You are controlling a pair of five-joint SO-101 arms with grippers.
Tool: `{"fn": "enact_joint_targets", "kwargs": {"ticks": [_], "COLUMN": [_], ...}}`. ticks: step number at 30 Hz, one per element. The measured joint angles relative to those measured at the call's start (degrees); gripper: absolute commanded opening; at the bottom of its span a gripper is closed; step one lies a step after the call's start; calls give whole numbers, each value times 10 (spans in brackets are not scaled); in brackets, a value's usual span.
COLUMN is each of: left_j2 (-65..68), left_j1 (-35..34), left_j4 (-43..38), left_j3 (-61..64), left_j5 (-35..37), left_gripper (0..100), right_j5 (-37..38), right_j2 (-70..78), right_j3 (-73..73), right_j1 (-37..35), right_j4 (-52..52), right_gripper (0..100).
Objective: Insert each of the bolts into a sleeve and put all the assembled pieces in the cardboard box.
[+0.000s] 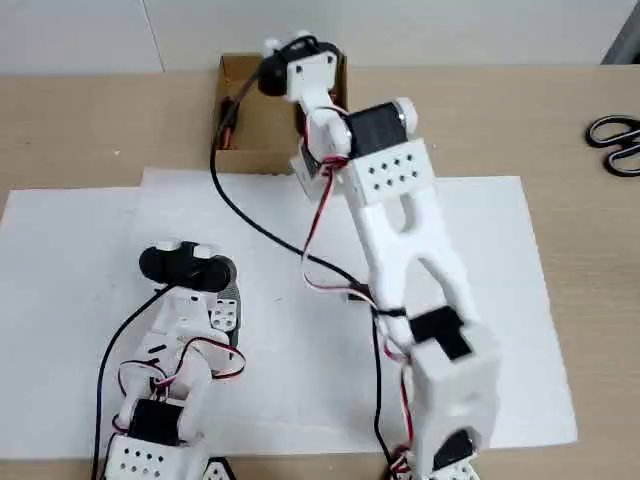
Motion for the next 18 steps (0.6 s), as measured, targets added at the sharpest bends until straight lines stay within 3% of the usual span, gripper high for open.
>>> {"fn": "enact_joint_targets", "kwargs": {"ticks": [10, 18], "left_j2": [0, 0], "left_j1": [0, 0], "left_j4": [0, 1], "left_j3": [0, 0], "left_j5": [0, 0], "left_gripper": [6, 6], "right_j5": [107, 260], "right_j2": [-178, -326], "right_j3": [259, 455], "right_j1": [0, -11], "right_j4": [-2, -41], "right_gripper": [4, 4]}}
